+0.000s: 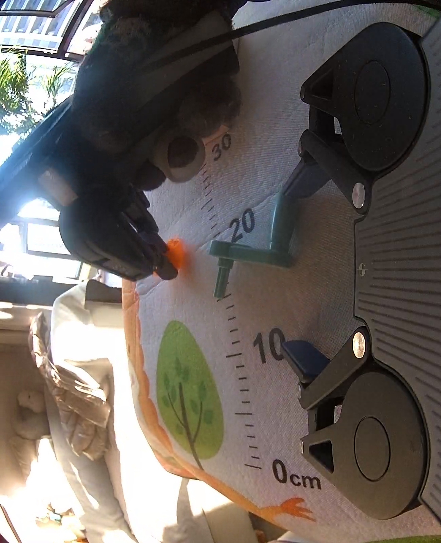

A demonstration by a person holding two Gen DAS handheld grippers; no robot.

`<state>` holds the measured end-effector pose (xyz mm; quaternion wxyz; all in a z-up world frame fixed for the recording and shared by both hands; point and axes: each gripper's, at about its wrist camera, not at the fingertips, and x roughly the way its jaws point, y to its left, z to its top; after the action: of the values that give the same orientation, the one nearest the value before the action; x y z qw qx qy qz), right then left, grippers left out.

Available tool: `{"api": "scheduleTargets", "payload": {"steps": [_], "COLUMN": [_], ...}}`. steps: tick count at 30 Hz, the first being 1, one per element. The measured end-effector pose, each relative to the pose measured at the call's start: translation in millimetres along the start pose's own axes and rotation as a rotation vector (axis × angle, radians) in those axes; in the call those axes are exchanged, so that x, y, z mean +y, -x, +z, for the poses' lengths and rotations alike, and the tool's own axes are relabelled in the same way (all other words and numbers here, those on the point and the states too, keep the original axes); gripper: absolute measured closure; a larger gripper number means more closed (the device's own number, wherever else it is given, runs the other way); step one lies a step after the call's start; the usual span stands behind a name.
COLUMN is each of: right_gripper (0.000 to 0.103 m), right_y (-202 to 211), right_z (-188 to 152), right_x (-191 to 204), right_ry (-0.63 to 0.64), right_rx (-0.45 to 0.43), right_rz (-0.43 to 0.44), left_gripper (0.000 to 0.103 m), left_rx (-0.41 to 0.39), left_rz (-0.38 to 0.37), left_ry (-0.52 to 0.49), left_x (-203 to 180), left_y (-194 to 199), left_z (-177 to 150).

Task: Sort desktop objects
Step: 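Grasp the orange shell toy with the right tool and lift it toward the box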

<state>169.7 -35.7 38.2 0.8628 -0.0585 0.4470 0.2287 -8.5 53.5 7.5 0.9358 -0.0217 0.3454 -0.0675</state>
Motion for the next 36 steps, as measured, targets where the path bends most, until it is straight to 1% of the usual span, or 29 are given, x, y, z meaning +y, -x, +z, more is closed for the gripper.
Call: {"api": "scheduleTargets", "payload": {"steps": [2, 5, 7, 8, 9, 11, 14, 15, 16, 18, 19, 21, 22, 23, 26, 29, 32, 36], "right_gripper": [0.094, 0.092, 0.070, 0.045, 0.031, 0.030, 0.030, 0.032, 0.037, 0.062, 0.068, 0.089, 0.093, 0.096, 0.096, 0.097, 0.098, 0.098], "right_y": [8, 17, 19, 19, 18, 10, -11, -16, -21, -23, -22, -18, -16, -14, -8, 3, 20, 49], "right_z": [-4, -6, -6, -5, -5, -1, 4, 5, 6, 7, 7, 8, 7, 6, -2, -13, -29, -60], "right_x": [-8, -18, -19, -17, -14, -6, 4, 7, 11, 17, 17, 13, 9, 5, -7, -21, -29, -27], "right_ry": [-0.008, -0.047, -0.071, -0.077, -0.075, -0.053, -0.035, -0.018, 0.007, 0.062, 0.076, 0.068, 0.059, 0.052, 0.038, -0.009, -0.042, -0.052], "right_rx": [-0.008, -0.014, -0.021, -0.035, -0.051, -0.059, -0.029, -0.029, -0.031, -0.047, -0.047, -0.033, -0.023, -0.015, 0.001, 0.017, 0.027, 0.023], "right_rz": [-0.012, 0.006, 0.021, 0.013, -0.002, -0.023, -0.026, -0.040, -0.060, -0.094, -0.103, -0.103, -0.103, -0.103, -0.121, -0.114, -0.069, 0.008], "left_gripper": [0.008, 0.007, 0.007, 0.007, 0.007, 0.007, 0.006, 0.006, 0.006, 0.005, 0.004, 0.004, 0.004, 0.004, 0.004, 0.004, 0.004, 0.003], "left_rx": [0.001, 0.003, 0.003, 0.003, 0.003, 0.003, 0.003, 0.002, 0.001, -0.001, -0.002, -0.002, -0.002, -0.003, -0.003, -0.003, -0.004, 0.005], "left_rz": [0.005, 0.016, 0.022, 0.025, 0.028, 0.038, 0.044, 0.043, 0.040, 0.034, 0.030, 0.027, 0.026, 0.026, 0.027, 0.029, 0.025, 0.036], "left_ry": [-0.006, -0.017, -0.021, -0.023, -0.025, -0.029, -0.029, -0.025, -0.021, -0.013, -0.009, -0.006, -0.006, -0.006, -0.003, -0.002, 0.006, -0.004], "left_x": [-1, -4, -5, -6, -6, -7, -7, -7, -6, -5, -4, -3, -3, -3, -3, -3, -1, -3], "left_y": [0, -1, -2, -2, -2, -2, -2, -2, -2, -2, -1, -2, -1, -1, -2, -2, -2, -4], "left_z": [0, -1, -1, -1, -2, -2, -2, -2, -2, -2, -2, -2, -2, -2, -2, -2, -2, -1]}}
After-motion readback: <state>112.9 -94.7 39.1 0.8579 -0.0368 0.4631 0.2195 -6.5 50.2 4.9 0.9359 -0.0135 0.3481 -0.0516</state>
